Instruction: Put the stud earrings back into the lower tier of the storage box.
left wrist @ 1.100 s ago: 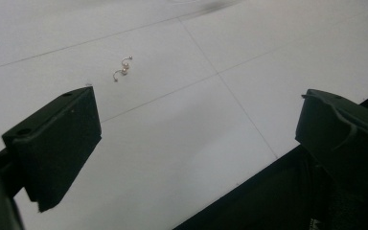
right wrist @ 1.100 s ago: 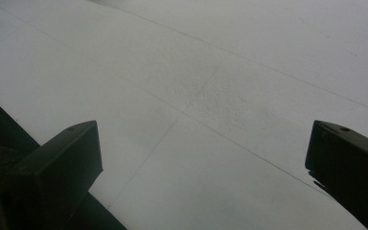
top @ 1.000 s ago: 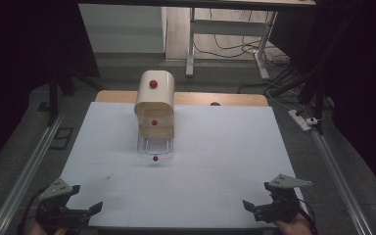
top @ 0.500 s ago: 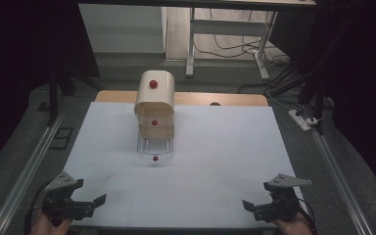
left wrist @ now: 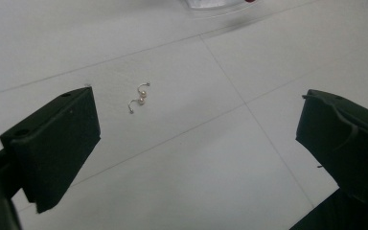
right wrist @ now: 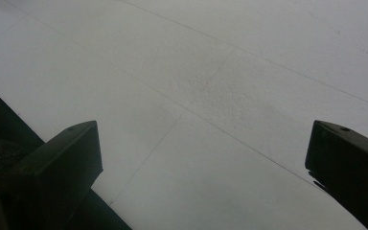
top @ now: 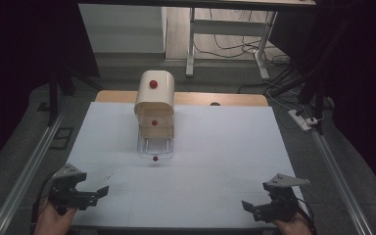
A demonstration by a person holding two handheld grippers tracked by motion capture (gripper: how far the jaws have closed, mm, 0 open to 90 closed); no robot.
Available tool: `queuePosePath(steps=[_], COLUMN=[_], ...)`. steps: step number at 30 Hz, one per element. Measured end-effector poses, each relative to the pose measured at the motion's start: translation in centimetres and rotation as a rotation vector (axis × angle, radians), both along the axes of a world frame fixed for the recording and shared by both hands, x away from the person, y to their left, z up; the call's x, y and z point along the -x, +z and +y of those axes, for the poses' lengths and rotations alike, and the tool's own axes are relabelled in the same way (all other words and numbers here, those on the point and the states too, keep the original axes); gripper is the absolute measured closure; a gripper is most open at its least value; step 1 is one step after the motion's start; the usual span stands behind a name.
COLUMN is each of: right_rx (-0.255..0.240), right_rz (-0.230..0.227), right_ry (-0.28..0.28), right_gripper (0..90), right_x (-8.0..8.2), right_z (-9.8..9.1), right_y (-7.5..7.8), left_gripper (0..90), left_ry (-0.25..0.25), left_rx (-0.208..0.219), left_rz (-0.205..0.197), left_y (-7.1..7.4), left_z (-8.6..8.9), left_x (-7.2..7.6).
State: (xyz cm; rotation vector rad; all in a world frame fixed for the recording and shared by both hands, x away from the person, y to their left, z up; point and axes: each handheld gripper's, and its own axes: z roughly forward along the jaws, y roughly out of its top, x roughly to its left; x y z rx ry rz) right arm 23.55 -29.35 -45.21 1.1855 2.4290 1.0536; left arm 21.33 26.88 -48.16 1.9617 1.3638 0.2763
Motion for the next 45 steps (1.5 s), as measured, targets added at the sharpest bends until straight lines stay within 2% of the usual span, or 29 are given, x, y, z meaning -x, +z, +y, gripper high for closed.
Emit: queuePosePath(steps=[2, 8, 13, 16, 19, 24, 26, 30, 32, 34, 36, 40, 41, 43, 45], right_rx=[0.001, 0.004, 0.009, 0.011, 0.013, 0.018, 0.021, 0.032, 0.035, 0.037, 0.038, 0.041, 0.042, 0.045, 0.048], right_rz=[0.000, 0.000, 0.001, 0.001, 0.004, 0.003, 0.003, 0.000, 0.001, 0.000, -0.002, -0.003, -0.003, -0.004, -0.004], right_ry=[0.002, 0.006, 0.011, 0.013, 0.014, 0.018, 0.019, 0.023, 0.024, 0.027, 0.027, 0.030, 0.031, 0.031, 0.025], right_gripper=[0.0, 0.0, 0.0, 0.0, 0.0, 0.0, 0.0, 0.0, 0.0, 0.0, 0.0, 0.0, 0.0, 0.0, 0.0], right_x=[0.0, 0.0, 0.0, 0.0, 0.0, 0.0, 0.0, 0.0, 0.0, 0.0, 0.1, 0.1, 0.1, 0.1, 0.1], right_z=[0.0, 0.1, 0.2, 0.2, 0.2, 0.3, 0.3, 0.4, 0.4, 0.5, 0.5, 0.5, 0.6, 0.6, 0.6], right_y=[0.0, 0.0, 0.0, 0.0, 0.0, -0.1, -0.1, -0.1, -0.1, -0.1, -0.1, -0.1, -0.1, -0.1, -0.1], left_gripper=[1.2, 0.4, 0.1, 0.1, 0.3, 3.5, 4.5, 11.6, 17.0, 23.6, 31.3, 47.1, 51.1, 55.5, 61.9], left_ry=[0.001, -0.015, -0.010, -0.012, -0.015, -0.052, -0.047, -0.061, -0.069, -0.079, -0.097, -0.129, -0.147, -0.148, -0.145], left_rx=[-0.025, -0.029, -0.081, -0.075, -0.087, -0.058, -0.089, -0.109, -0.133, -0.165, -0.163, -0.185, -0.200, -0.268, -0.284], left_rz=[0.010, 0.014, 0.025, 0.024, 0.041, 0.088, 0.111, 0.133, 0.144, 0.161, 0.170, 0.172, 0.182, 0.169, 0.181], left_y=[-0.1, -0.4, -1.0, -1.2, -1.7, -2.8, -3.4, -4.1, -4.3, -4.4, -4.4, -4.3, -4.4, -4.3, -4.1], left_z=[-0.2, 0.2, 0.3, 0.5, 0.7, 0.8, 0.8, 0.9, 0.8, 0.6, 0.5, 0.0, -0.2, -0.9, -1.2], left_x=[-0.4, -2.0, -3.6, -4.6, -5.7, -7.4, -8.0, -8.7, -8.9, -8.9, -8.7, -8.5, -8.5, -8.3, -8.3])
